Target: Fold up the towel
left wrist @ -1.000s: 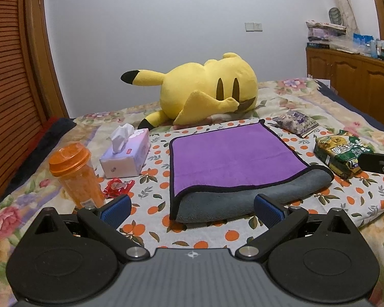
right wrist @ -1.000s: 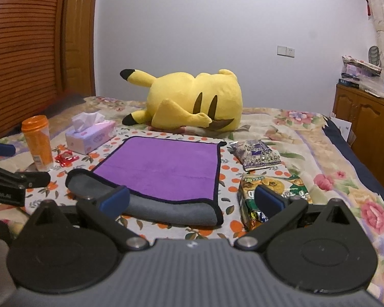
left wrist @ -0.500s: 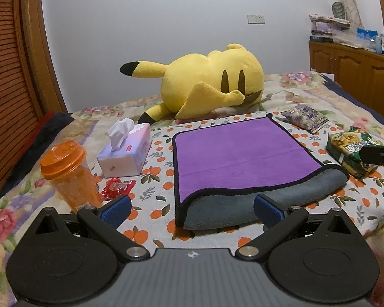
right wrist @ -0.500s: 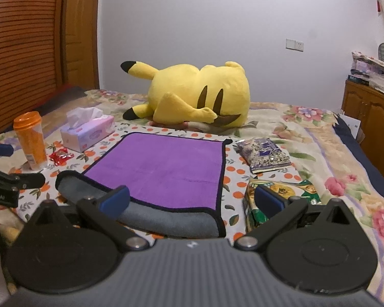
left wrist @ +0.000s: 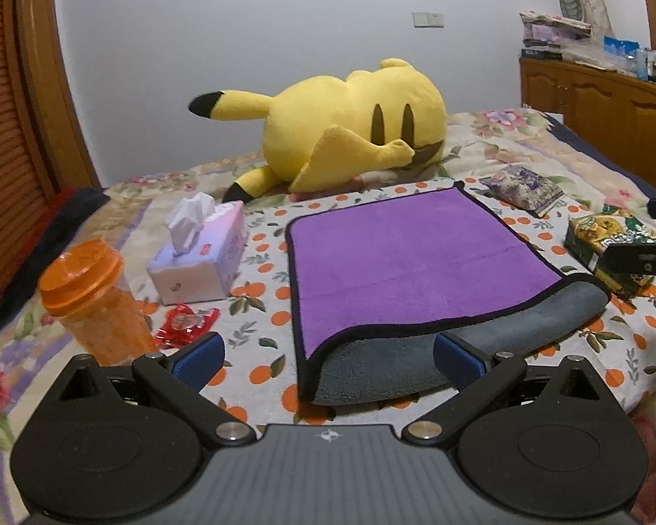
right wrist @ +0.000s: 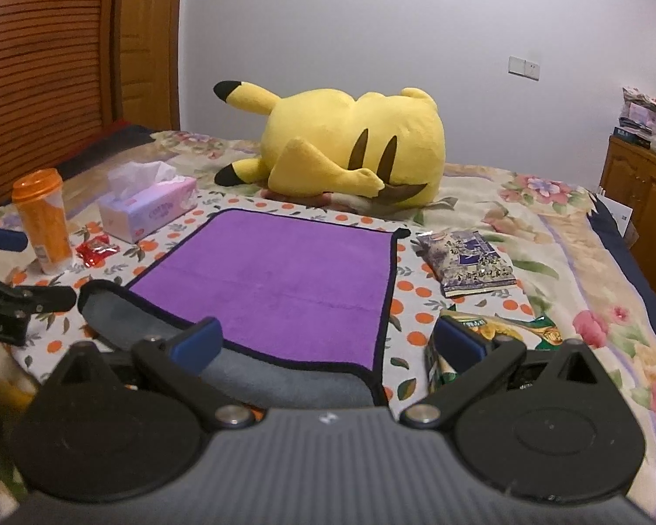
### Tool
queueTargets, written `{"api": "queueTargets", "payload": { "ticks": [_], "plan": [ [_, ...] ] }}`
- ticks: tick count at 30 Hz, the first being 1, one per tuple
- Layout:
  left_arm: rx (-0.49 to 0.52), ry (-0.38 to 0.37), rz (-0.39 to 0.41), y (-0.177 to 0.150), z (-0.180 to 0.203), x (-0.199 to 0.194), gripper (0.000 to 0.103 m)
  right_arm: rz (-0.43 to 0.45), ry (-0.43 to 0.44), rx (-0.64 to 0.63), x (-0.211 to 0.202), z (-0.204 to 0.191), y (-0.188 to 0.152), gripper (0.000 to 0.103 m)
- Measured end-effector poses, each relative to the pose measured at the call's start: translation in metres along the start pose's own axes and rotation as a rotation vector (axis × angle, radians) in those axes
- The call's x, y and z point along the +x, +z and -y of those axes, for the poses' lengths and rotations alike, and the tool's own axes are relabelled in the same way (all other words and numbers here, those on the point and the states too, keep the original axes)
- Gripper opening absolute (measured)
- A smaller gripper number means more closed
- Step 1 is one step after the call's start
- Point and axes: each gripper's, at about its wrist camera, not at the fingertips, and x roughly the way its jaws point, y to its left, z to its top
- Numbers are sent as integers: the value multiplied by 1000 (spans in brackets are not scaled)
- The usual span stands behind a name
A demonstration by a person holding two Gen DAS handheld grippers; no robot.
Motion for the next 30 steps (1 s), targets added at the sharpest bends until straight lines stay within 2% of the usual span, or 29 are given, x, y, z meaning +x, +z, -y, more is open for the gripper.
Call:
{"api": "queueTargets", "payload": {
  "ticks": [7, 10, 15, 21, 24, 30],
  "plan": [
    [2, -39, -20, 2, -5, 16, 94, -30, 0, -9, 15, 4, 0, 103],
    [-5, -54, -37, 1, -8, 23, 87, -41, 4, -9, 20, 5, 0, 103],
    [-18, -65, -63, 1, -14, 34, 70, -65, 11, -7, 29, 9, -1, 102],
    [-6, -65, -91, -3, -17, 48, 67, -103, 20, 0, 39, 11, -5, 102],
    [-5, -76, -117, -6, -19, 57, 64, -128, 31, 8, 44, 13, -6, 90],
    [-17, -100, -154, -10, -23, 68, 53, -192, 47, 24, 59, 16, -12, 89]
  ]
}}
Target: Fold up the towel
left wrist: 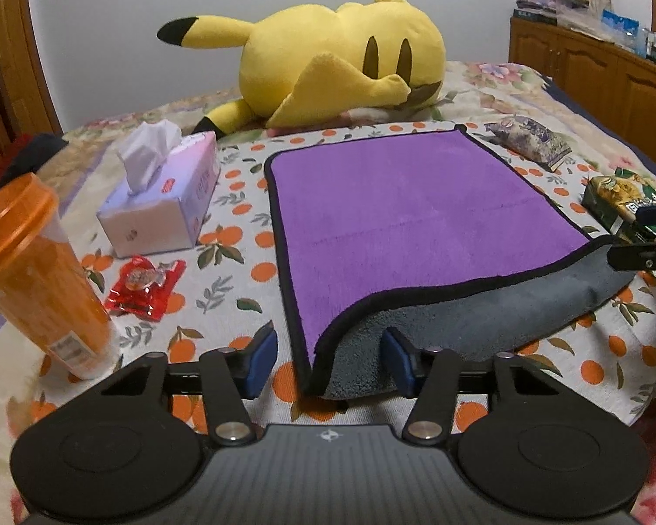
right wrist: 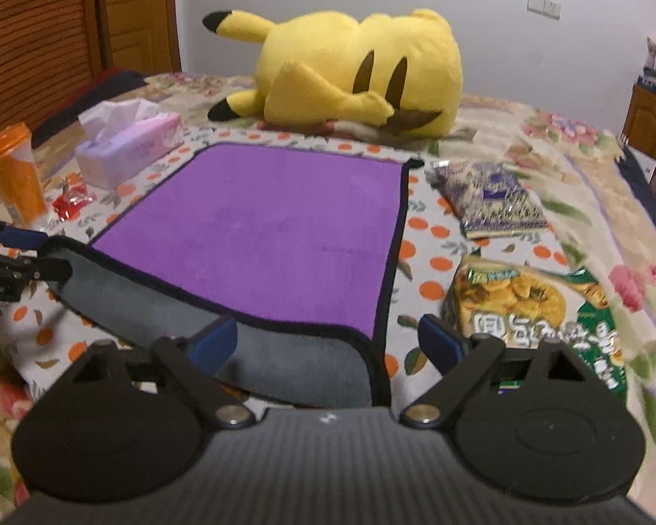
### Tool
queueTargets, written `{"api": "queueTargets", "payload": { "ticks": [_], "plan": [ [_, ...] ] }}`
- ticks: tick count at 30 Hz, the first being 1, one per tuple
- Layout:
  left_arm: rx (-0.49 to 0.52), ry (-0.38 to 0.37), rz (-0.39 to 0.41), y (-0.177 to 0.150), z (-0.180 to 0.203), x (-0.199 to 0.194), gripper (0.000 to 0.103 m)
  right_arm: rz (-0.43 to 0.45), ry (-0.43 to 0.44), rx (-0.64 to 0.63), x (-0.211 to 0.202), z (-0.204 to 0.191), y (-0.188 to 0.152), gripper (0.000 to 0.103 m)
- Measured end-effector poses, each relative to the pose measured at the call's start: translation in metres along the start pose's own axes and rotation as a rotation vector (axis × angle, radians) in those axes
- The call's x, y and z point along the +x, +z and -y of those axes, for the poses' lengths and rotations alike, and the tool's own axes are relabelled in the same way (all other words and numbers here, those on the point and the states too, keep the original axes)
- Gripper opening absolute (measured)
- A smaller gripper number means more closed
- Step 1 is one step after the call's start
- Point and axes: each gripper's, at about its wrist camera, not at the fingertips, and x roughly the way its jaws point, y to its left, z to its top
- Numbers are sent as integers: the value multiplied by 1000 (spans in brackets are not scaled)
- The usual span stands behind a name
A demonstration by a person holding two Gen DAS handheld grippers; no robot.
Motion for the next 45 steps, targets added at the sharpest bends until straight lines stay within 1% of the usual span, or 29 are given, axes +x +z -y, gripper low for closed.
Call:
{"api": "queueTargets", "payload": {
  "ticks": [2, 6, 11, 18, 19, 21, 22, 23, 24, 25, 26, 28, 31, 34, 42, 45],
  "plan": [
    [-3, -13, -7, -1, 0, 1, 51, -40, 19, 13, 6, 2, -1, 88],
    [-9, -36, -25, -2, 1, 4, 42, -71, 29, 25, 13, 6, -4, 86],
    [-10, -48, -39, -4, 1, 6, 36, -84, 57, 37, 15, 7, -5, 76],
    [-21, -54, -54, -5, 1, 7, 31, -110, 92, 39, 17, 9, -5, 70],
    [-22, -57, -56, -5, 1, 7, 30, -111, 96, 40, 16, 9, -4, 67],
    [-17, -58, -56, -5, 1, 7, 25, -113, 107, 42, 16, 11, -3, 62],
    [-14, -59, -54, -5, 2, 7, 23, -113, 111, 44, 15, 11, -3, 57],
    [-14, -60, -53, -5, 2, 6, 19, -112, 116, 44, 15, 12, -2, 50],
    [-15, -61, -51, -5, 2, 6, 17, -112, 120, 43, 14, 12, -2, 47],
    [-15, -63, -49, -5, 2, 6, 15, -111, 119, 39, 14, 12, -2, 41],
    [-15, -66, -47, -4, 2, 5, 13, -112, 115, 36, 14, 12, -2, 33],
    [-14, -69, -46, -4, 2, 5, 13, -114, 102, 30, 15, 13, -2, 25],
    [-11, -71, -42, -4, 3, 4, 11, -119, 96, 30, 16, 16, -3, 20],
    [-5, -68, -35, -4, 4, 3, 10, -121, 87, 22, 17, 16, -3, 7],
    [11, -83, 16, 1, 7, -7, 7, -117, 80, 3, 17, 17, -4, 4],
    [9, -86, 31, 2, 8, -10, 7, -95, 83, 5, 15, 18, -3, 3]
  ]
}}
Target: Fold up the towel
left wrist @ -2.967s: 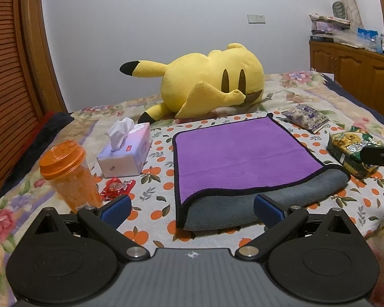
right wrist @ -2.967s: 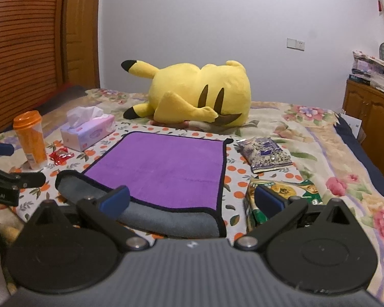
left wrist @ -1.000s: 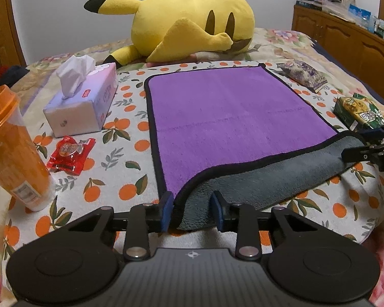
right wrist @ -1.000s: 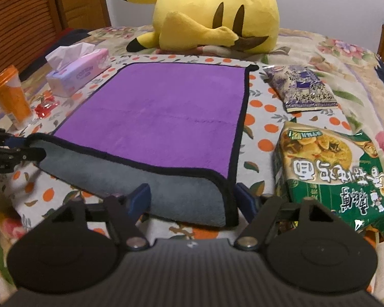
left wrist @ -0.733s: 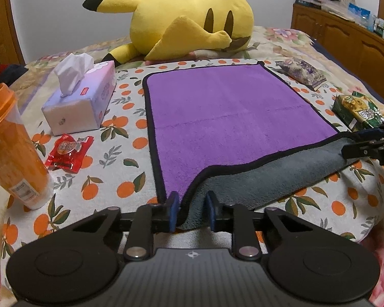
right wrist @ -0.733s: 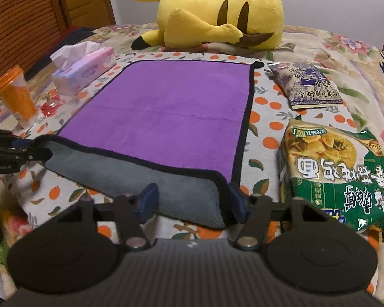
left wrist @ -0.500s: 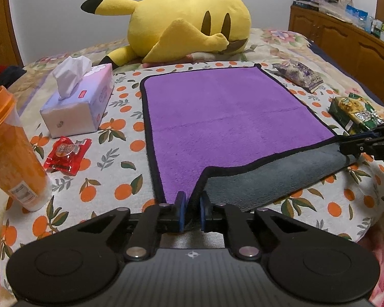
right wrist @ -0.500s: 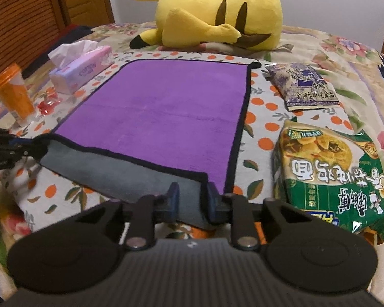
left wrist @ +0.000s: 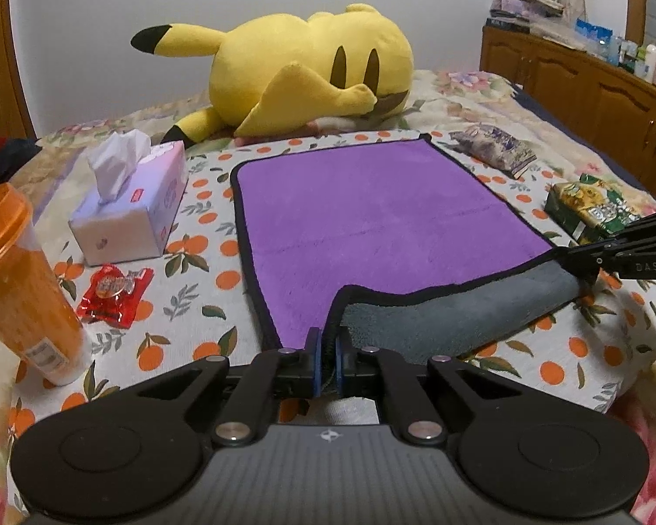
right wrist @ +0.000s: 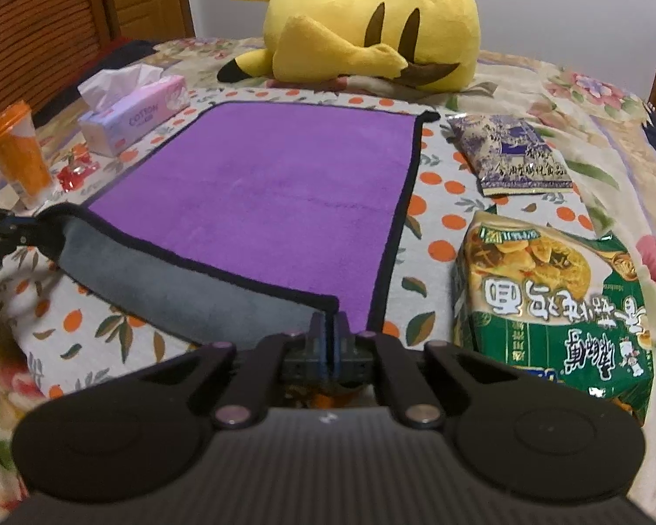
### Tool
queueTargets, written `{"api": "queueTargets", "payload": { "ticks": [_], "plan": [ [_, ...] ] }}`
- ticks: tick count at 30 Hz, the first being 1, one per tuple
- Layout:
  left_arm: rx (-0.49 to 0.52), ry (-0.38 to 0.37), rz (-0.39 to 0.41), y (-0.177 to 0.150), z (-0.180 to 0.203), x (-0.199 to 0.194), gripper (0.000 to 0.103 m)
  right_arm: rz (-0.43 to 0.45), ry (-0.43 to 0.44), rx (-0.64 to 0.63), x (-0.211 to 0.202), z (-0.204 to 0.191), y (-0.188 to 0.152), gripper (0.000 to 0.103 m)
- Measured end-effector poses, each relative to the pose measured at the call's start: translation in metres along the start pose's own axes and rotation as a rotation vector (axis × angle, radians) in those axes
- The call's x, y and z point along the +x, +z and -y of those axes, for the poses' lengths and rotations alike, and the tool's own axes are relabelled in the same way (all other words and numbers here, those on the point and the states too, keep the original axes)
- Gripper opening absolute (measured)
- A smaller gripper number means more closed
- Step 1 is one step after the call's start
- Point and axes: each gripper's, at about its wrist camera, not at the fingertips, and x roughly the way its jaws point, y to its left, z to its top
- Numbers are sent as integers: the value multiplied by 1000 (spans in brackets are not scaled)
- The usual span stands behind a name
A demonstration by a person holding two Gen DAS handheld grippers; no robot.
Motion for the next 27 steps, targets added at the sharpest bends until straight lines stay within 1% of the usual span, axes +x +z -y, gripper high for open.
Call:
{"api": "queueTargets", "payload": {
  "ticks": [7, 16, 20, 27],
  "plan": [
    [-14, 11, 94, 9, 1, -20, 6, 73, 21, 22, -11, 3, 7, 3],
    [-18, 23, 165, 19, 1, -33, 6, 192, 30, 40, -26, 12, 17, 3],
    [-24, 21, 179, 23, -1, -34, 6, 223, 26, 44, -27, 17, 20, 3],
    [-7, 30, 181, 28, -1, -26, 6, 229, 12, 29, -18, 22, 24, 3]
  ]
}}
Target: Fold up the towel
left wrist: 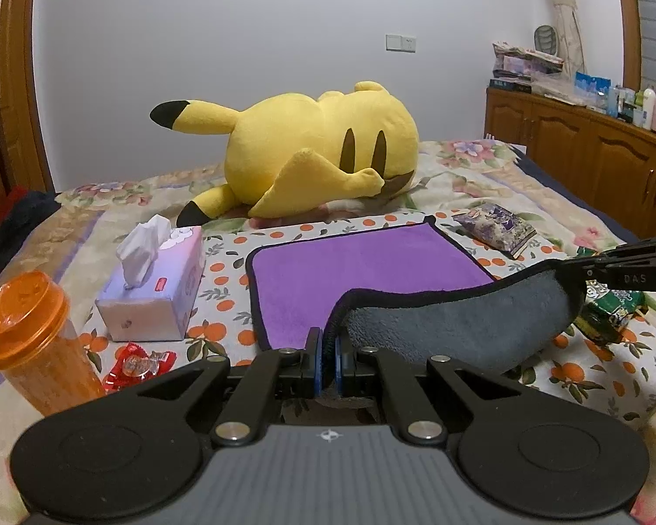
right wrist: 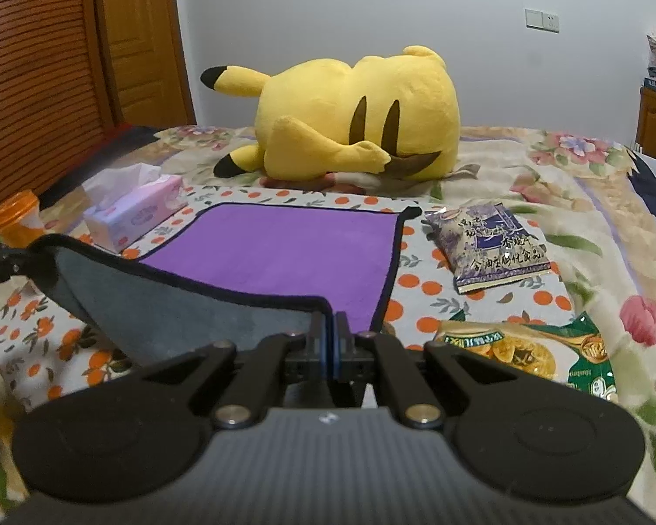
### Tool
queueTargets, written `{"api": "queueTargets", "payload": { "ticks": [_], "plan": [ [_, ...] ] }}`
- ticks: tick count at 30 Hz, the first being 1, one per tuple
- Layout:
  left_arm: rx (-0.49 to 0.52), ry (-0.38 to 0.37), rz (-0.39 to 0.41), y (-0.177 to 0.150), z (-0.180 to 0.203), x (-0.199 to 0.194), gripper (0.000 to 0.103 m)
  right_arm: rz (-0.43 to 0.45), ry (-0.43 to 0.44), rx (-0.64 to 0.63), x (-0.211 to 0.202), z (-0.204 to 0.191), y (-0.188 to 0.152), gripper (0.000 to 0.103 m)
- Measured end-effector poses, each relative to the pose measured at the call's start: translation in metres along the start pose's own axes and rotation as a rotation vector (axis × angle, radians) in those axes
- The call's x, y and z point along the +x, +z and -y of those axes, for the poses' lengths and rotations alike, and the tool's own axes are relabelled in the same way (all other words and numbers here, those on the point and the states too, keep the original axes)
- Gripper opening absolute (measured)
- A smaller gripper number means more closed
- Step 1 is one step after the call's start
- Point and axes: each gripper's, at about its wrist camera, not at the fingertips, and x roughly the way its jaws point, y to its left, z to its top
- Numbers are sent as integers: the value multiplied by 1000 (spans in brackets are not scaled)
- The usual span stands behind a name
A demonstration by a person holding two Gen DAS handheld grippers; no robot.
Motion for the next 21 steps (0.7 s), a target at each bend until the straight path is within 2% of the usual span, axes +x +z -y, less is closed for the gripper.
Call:
{"api": "queueTargets", "payload": {
  "ticks": [21],
  "plan": [
    [34, 5, 0, 11, -6, 34, 6, 22, -19, -69, 25, 4, 10, 3]
  ]
}}
